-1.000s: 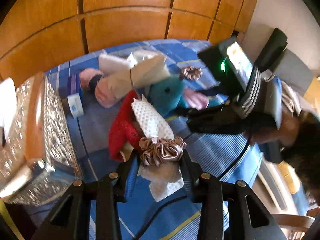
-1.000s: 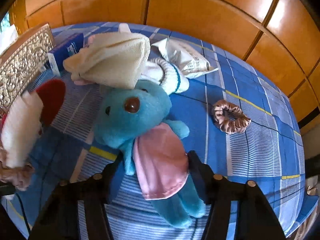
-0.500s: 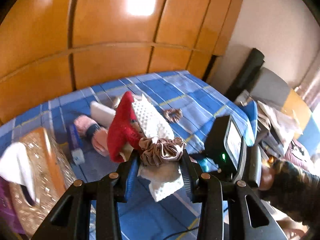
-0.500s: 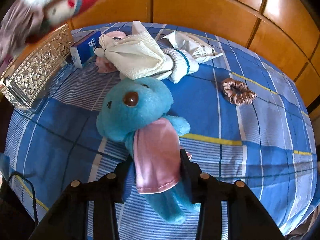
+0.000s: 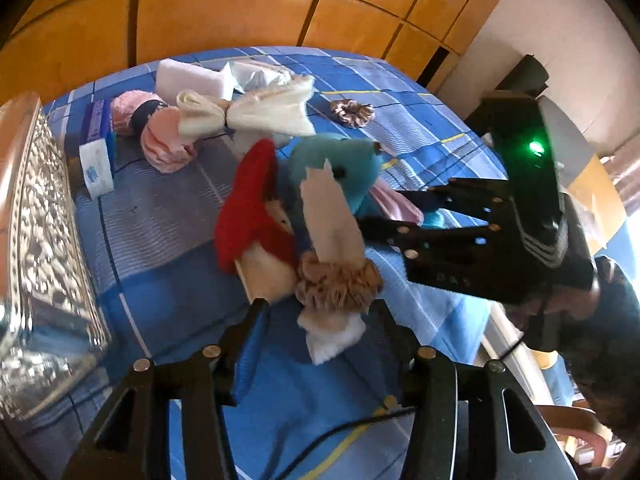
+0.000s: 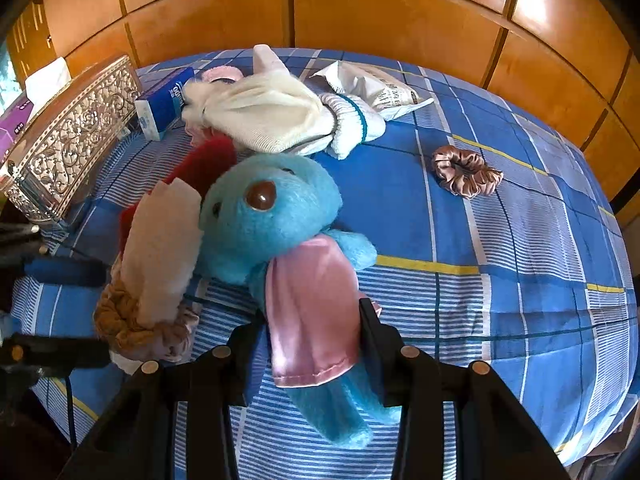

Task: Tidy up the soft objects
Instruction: 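Grasp the blue plush bear with right tool while left tool lifts the white cloth, then carry the white cloth into the gold tray and open the left tool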

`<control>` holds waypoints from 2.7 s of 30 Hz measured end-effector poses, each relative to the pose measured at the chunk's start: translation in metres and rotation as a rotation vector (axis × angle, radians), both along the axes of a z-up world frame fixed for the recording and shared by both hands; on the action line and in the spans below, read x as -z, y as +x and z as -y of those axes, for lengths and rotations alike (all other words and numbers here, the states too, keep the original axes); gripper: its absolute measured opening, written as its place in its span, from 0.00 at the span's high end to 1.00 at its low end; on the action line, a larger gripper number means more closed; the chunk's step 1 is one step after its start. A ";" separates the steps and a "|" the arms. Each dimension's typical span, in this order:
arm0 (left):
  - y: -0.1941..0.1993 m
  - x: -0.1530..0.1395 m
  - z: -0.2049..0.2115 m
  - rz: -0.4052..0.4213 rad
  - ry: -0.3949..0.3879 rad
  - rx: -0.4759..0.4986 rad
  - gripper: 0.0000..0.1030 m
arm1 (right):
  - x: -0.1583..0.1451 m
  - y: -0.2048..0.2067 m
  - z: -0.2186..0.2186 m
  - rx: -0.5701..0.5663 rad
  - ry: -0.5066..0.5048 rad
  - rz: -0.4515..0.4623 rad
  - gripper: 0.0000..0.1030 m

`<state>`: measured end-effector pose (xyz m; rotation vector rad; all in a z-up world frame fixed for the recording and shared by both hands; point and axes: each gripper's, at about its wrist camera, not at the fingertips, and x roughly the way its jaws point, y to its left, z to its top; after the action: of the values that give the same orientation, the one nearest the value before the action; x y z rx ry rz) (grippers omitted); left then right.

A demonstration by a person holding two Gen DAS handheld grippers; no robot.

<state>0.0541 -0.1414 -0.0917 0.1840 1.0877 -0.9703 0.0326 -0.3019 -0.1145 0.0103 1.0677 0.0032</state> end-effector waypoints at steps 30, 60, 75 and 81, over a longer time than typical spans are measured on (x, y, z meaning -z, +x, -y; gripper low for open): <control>0.045 -0.091 0.006 0.130 -0.105 -0.070 0.71 | 0.004 -0.009 0.015 0.046 0.008 0.015 0.60; 0.032 -0.045 -0.356 0.120 0.061 -1.008 0.68 | 0.003 -0.008 0.005 0.117 -0.050 -0.021 0.59; 0.011 -0.013 -0.341 0.077 0.075 -1.015 0.29 | -0.006 -0.021 0.000 0.180 -0.075 -0.028 0.71; -0.010 -0.029 -0.336 0.174 0.081 -1.025 0.22 | -0.026 -0.040 0.022 0.257 -0.038 0.019 0.72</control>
<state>0.0445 0.1947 -0.0630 -0.2170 0.8837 0.0121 -0.0075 -0.3234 -0.0884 0.1131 1.0411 -0.2482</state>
